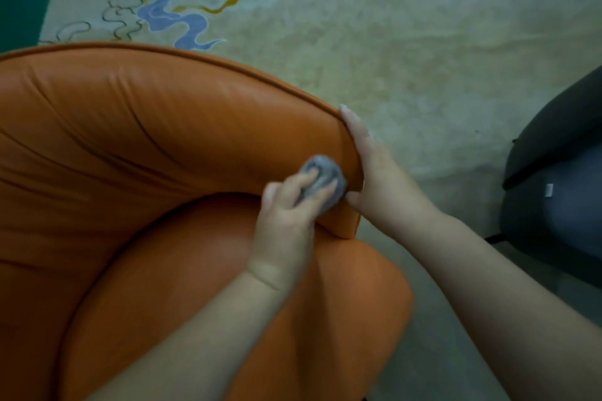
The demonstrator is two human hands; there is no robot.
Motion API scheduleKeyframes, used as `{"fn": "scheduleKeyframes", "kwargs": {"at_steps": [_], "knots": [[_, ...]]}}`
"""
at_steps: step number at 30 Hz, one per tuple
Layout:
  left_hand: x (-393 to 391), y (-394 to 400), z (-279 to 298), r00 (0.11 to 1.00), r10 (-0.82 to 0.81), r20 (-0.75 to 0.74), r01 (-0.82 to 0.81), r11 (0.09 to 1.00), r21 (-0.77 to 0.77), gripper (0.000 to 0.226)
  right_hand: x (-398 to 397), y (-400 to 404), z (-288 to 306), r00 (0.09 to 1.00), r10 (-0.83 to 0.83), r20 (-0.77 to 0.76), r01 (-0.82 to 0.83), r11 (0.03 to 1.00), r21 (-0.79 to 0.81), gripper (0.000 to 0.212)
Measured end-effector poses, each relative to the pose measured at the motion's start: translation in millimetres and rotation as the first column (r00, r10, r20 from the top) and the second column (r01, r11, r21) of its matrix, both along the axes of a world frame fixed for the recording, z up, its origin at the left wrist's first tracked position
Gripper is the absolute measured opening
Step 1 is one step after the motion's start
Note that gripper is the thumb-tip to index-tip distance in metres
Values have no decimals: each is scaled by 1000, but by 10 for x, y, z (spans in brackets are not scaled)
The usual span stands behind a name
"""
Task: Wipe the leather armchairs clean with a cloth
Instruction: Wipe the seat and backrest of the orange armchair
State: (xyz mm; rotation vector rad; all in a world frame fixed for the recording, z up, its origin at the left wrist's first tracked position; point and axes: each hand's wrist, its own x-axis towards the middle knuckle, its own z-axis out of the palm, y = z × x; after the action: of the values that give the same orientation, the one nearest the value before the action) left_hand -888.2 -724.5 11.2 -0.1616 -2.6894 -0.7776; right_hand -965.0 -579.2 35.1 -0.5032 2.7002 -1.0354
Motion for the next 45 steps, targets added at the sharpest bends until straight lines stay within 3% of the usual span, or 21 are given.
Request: {"fn": "scheduleKeyframes", "kwargs": {"at_steps": [4, 7, 9, 12, 15, 17, 19, 22, 30, 35, 39, 43, 45], "knots": [[214, 9, -39, 998, 62, 31, -68, 972, 226, 44, -5, 55, 40, 996, 71, 48, -72, 997, 33, 128], [108, 67, 63, 969, 240, 56, -235, 829, 507, 47, -21, 88, 69, 994, 84, 76, -87, 996, 30, 135], [0, 136, 66, 953, 292, 82, -286, 779, 558, 46, -28, 77, 74, 993, 84, 85, -85, 996, 3, 134], [24, 279, -75, 966, 245, 88, -251, 789, 560, 42, -21, 79, 67, 992, 90, 85, -88, 996, -31, 130], [231, 398, -260, 945, 141, 295, -307, 694, 651, 35, -26, 99, 69, 991, 99, 88, -96, 995, -39, 129], [336, 412, -283, 899, 193, 393, -419, 640, 645, 35, -34, 109, 68, 991, 102, 90, -100, 995, -28, 131], [321, 371, -191, 908, 309, 283, -418, 605, 678, 38, -36, 115, 60, 990, 110, 85, -108, 994, -24, 132], [123, 360, -50, 933, 355, 55, -295, 670, 681, 40, -47, 122, 41, 990, 114, 82, -110, 992, -53, 130], [-16, 361, -242, 969, 239, 58, -225, 767, 600, 41, -43, 93, 72, 992, 96, 78, -95, 995, -25, 127], [133, 329, -278, 949, 106, 296, -293, 644, 707, 27, -10, 104, 64, 995, 75, 59, -74, 997, -17, 123], [326, 10, -231, 840, 40, 541, -394, 730, 559, 24, 116, 75, 73, 999, 8, 42, -9, 999, 41, 119], [659, -313, -29, 725, 75, 684, -590, 580, 562, 22, 366, 64, 119, 995, -58, 82, 49, 994, 100, 106], [845, -441, 104, 673, 75, 735, -644, 548, 534, 22, 520, 55, 181, 991, -67, 119, 52, 991, 126, 99]]}}
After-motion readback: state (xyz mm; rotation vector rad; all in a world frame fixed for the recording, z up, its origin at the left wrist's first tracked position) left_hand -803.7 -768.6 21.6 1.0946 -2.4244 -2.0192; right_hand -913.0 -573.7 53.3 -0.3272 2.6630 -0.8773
